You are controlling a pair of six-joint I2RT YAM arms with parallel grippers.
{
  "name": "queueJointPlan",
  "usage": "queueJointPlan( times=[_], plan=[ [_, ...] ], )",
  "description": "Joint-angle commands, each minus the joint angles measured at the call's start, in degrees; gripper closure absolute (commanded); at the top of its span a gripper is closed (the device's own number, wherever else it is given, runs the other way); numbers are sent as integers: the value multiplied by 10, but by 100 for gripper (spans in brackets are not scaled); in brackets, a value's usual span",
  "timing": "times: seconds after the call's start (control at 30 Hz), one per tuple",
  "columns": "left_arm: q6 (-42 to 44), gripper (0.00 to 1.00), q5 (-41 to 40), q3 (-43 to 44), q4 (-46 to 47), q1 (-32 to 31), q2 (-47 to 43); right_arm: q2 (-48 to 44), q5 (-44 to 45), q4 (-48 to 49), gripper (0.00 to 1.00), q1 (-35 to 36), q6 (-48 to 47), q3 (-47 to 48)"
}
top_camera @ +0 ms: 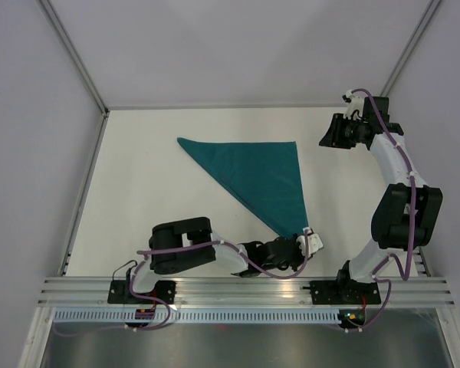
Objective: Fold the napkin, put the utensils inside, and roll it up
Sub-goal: Fold the napkin
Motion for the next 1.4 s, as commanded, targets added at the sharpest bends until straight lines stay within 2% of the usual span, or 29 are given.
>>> queueJointPlan(
  times=[0.0,0.2,0.5,0.77,1.13,1.37],
  plan=[
    [-128,98,35,-10,47,31,-57,-23,-5,14,61,-3,0,-1],
    [-224,98,54,-41,59,96,-106,-22,-5,13,61,-3,-1,0],
    [-302,98,21,-100,39,197,-176,-19,-6,10,61,-3,2,3],
    [-378,98,26,-119,-5,305,-198,-15,-4,8,61,-3,1,6],
    [-427,98,56,-127,-30,412,-202,-10,-3,3,61,-2,0,11],
    [-433,98,68,-136,-32,451,-202,-7,1,0,61,5,-1,15]
  ],
)
